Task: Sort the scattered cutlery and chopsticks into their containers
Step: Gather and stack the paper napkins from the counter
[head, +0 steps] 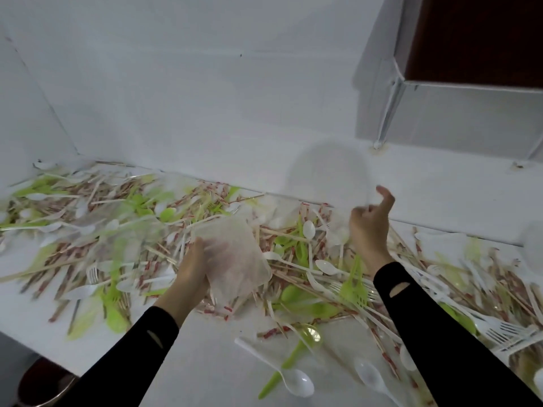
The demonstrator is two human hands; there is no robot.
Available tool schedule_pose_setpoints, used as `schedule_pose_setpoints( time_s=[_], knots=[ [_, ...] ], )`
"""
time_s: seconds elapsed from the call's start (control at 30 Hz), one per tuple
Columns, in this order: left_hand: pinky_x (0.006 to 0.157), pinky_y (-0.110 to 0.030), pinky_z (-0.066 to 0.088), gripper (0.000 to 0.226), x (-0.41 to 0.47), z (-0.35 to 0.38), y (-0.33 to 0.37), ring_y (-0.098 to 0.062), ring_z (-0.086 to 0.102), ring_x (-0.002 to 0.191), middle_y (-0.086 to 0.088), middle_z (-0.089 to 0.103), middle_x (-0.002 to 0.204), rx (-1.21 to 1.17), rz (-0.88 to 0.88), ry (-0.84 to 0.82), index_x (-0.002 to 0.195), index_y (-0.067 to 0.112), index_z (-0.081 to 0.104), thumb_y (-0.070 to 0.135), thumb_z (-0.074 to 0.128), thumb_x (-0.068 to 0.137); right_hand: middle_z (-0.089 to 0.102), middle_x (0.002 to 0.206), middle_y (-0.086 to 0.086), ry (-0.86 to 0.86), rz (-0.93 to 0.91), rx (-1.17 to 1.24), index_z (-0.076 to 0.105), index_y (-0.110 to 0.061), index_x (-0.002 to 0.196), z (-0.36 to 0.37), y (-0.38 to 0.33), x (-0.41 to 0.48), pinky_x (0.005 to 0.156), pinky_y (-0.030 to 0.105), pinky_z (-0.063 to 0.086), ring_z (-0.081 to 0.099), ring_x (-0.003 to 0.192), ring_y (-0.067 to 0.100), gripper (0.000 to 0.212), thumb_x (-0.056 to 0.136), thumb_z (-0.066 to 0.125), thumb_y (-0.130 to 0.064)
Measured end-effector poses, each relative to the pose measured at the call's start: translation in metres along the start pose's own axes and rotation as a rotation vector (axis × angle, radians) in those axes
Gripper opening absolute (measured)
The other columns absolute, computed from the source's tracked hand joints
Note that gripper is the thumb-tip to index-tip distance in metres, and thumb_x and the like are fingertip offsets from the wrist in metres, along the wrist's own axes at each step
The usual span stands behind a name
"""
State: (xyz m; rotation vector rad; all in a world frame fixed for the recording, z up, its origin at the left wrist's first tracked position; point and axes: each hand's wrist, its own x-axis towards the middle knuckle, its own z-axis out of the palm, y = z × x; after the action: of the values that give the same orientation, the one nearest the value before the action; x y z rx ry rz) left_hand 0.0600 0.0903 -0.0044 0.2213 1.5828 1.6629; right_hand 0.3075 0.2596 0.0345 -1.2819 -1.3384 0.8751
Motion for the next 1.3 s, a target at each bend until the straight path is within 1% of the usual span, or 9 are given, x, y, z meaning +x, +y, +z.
schedule_pose_setpoints(
  time_s=[0.13,0.23,0.37,0.47,0.63,0.77,0.97,1.17,1.3],
  knots=[
    [0.082,-0.043,0.058,0.041,0.009,-0.024,0.019,-0.026,0.070,0.098,-0.010,0.072,0.109,0.042,0.045,-0.059,0.122,0.008,0.056,0.041,0.042,0.103,0.063,0.100,0.001,-0.026,-0.344,0.154,0.050,-0.016,0.119,0.037,-0.078,-0.027,0.076,0.022,0.053,0.068,0.082,0.013,0.023,0.097,0.058,-0.012],
    [0.064,-0.032,0.059,0.029,0.016,-0.048,0.037,-0.020,0.073,0.088,-0.009,0.072,0.110,0.039,0.085,-0.117,0.115,0.011,0.061,0.033,0.047,0.103,0.069,0.095,0.001,-0.409,-0.352,0.185,0.062,-0.018,0.109,0.077,-0.121,-0.046,0.067,0.018,0.052,0.069,0.070,0.011,0.013,0.096,0.062,-0.014],
    [0.067,-0.031,0.059,0.043,0.023,-0.095,0.070,-0.022,0.073,0.084,-0.012,0.074,0.104,0.115,0.132,-0.140,0.112,0.010,0.066,0.043,0.039,0.102,0.071,0.085,0.006,-0.899,-0.279,0.093,0.068,-0.022,0.100,0.162,-0.128,-0.079,0.067,0.021,0.051,0.064,0.067,0.014,0.010,0.094,0.065,-0.014],
    [0.087,-0.041,0.056,0.051,0.030,-0.136,0.088,-0.028,0.071,0.100,-0.010,0.073,0.111,0.156,0.149,-0.145,0.118,0.014,0.065,0.051,0.034,0.101,0.070,0.094,0.003,-0.850,-0.227,0.138,0.067,-0.028,0.089,0.233,-0.115,-0.109,0.081,0.026,0.049,0.062,0.085,0.012,0.010,0.091,0.069,-0.018],
    [0.071,-0.034,0.058,0.053,0.041,-0.193,0.114,-0.031,0.071,0.098,-0.012,0.072,0.114,0.078,0.194,-0.128,0.120,0.011,0.062,0.049,0.029,0.103,0.063,0.107,-0.005,-0.752,-0.101,0.217,0.061,-0.032,0.083,0.325,-0.112,-0.159,0.088,0.021,0.041,0.056,0.102,0.008,0.015,0.093,0.066,-0.021],
    [0.086,-0.044,0.057,0.044,0.048,-0.231,0.129,-0.028,0.070,0.102,-0.008,0.072,0.112,0.125,0.232,-0.120,0.122,0.012,0.061,0.046,0.054,0.094,0.065,0.101,-0.010,-0.781,-0.122,0.235,0.060,-0.028,0.085,0.373,-0.118,-0.188,0.083,0.014,0.044,0.059,0.100,0.008,0.011,0.094,0.064,-0.023],
    [0.076,-0.034,0.060,0.036,0.059,-0.278,0.137,-0.022,0.072,0.090,-0.012,0.070,0.116,0.116,0.276,-0.144,0.127,0.005,0.049,0.012,0.061,0.093,0.056,0.128,0.001,-0.893,-0.068,0.210,0.054,-0.024,0.122,0.395,-0.131,-0.211,0.082,0.023,0.051,0.059,0.108,0.009,0.028,0.097,0.058,-0.037],
    [0.079,-0.041,0.060,0.042,0.071,-0.295,0.139,-0.034,0.067,0.106,-0.018,0.066,0.123,-0.045,0.269,-0.139,0.131,0.010,0.050,0.010,0.064,0.092,0.075,0.093,0.006,-1.093,0.050,0.267,0.054,-0.011,0.124,0.399,-0.140,-0.214,0.068,0.036,0.062,0.074,0.080,0.022,0.040,0.088,0.073,-0.017],
    [0.081,-0.049,0.059,0.048,0.076,-0.293,0.137,-0.036,0.069,0.101,-0.014,0.069,0.118,-0.020,0.287,-0.187,0.131,0.017,0.047,0.005,0.066,0.089,0.070,0.102,-0.006,-1.041,-0.095,0.129,0.054,-0.019,0.121,0.401,-0.136,-0.210,0.071,0.024,0.057,0.070,0.086,0.007,0.033,0.095,0.062,-0.036]
  ],
)
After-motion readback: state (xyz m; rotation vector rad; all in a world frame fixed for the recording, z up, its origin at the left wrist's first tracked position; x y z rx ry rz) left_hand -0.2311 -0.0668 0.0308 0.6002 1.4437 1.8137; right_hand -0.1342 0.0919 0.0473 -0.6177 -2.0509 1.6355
